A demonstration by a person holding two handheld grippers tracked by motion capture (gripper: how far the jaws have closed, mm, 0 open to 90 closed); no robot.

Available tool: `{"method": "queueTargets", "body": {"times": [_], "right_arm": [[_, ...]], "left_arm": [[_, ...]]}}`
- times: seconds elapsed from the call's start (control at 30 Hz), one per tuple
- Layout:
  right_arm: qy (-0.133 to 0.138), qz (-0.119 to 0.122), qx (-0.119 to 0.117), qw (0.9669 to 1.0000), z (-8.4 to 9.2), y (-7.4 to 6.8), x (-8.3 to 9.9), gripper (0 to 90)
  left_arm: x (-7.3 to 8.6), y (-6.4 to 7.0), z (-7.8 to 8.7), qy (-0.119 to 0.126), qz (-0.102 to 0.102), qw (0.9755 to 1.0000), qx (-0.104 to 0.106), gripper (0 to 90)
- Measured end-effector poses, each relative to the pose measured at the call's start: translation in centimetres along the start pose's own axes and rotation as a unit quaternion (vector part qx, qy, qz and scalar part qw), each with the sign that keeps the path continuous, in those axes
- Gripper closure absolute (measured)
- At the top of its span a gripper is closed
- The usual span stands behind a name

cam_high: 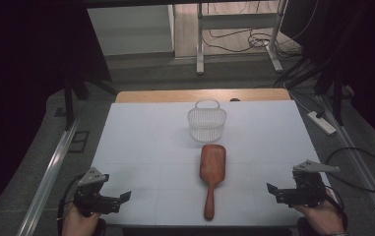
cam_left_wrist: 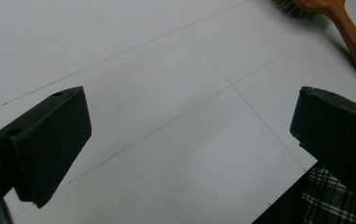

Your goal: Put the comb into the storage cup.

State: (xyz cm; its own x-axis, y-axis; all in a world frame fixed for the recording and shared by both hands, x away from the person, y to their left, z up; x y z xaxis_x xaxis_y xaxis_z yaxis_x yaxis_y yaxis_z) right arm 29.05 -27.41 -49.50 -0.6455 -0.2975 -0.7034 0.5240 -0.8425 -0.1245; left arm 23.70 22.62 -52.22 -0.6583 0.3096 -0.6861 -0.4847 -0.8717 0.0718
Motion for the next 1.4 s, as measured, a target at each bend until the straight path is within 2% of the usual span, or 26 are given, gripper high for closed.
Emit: {"method": "queueTargets", "body": {"times": [0.2, 0.53, 1.1, 1.33, 1.4], "right_arm": [[-0.002, 0.005, -0.001, 1.0000, 0.0, -0.1, 0.1, 0.0], [-0.005, 0.008, -0.004, 0.9999, 0.0, -0.2, 0.1, 0.0], [-0.017, 0.037, -0.034, 0.9986, -0.4, -0.9, -0.1, 0.0], [-0.004, 0.031, -0.045, 0.9985, -0.5, -1.0, -1.0, 0.0], [-0.005, 0.033, -0.055, 0.9979, -0.5, -1.1, -1.2, 0.0]], "left_arm": [[0.0, 0.3, -0.2, -0.007, -0.014, 0.9999, -0.006, 0.0], [0.0, 0.2, -0.1, 0.001, -0.010, 0.9999, 0.006, 0.0], [0.1, 0.3, 0.1, 0.003, -0.013, 0.9999, 0.007, 0.0], [0.1, 0.3, 0.1, 0.004, -0.014, 0.9999, 0.007, 0.0], [0.1, 0.3, 0.1, 0.004, -0.014, 0.9999, 0.007, 0.0]]}}
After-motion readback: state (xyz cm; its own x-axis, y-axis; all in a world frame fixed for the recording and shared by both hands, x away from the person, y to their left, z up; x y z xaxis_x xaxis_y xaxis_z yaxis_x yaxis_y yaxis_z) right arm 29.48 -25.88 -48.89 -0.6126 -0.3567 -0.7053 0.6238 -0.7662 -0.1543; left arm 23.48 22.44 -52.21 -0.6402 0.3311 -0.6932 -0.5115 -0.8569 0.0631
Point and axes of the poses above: each handheld gripper's, and its own axes: z roughly backward along the jaws, x roughly out of its underside, y roughly to its right, the point moved 7 cm from there along -z, roughly forward along the jaws, and after that the axes turned 5 degrees about -x, right-handed, at the moved point
